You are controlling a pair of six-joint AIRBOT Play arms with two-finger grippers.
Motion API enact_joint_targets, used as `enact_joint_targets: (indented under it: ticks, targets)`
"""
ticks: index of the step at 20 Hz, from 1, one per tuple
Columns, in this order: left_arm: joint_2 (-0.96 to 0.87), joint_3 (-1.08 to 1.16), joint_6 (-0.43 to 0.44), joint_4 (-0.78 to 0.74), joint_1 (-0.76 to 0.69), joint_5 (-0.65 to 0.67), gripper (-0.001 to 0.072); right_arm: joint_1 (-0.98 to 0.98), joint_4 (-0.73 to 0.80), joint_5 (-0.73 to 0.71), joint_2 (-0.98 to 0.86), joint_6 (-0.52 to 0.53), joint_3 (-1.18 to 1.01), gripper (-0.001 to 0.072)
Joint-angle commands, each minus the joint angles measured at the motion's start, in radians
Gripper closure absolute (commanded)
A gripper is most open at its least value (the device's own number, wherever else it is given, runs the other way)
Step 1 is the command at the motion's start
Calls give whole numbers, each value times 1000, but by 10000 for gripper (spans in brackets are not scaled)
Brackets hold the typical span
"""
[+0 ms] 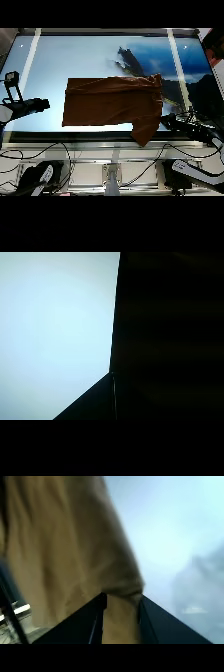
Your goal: Fold the clothes and pants, and hang the long-sleeved shirts on hangers.
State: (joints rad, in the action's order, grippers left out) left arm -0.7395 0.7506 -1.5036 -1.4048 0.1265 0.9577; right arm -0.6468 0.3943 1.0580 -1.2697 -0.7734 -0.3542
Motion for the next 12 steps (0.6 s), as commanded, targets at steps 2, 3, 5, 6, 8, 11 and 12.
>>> enact_joint_targets:
  ticks: [2,3,5,6,8,11,12]
  targets:
    - [0,-10,0,3,0,0,691,-1,-50,25,0,88,0,468]
    - [0,-18,0,3,0,0,691,-1,-47,6,0,87,0,442]
    - [0,-40,0,3,0,1,691,-2,-28,-23,0,60,-18,388]
    - [0,-54,0,3,0,1,691,-2,9,-21,0,33,-43,388]
    - [0,-84,0,3,0,1,691,-2,163,-2,0,-53,-112,375]
    - [0,-111,0,3,0,0,691,-1,378,50,0,-160,-188,250]
    - [0,-112,0,3,0,-1,691,-1,400,59,0,-160,-190,250]
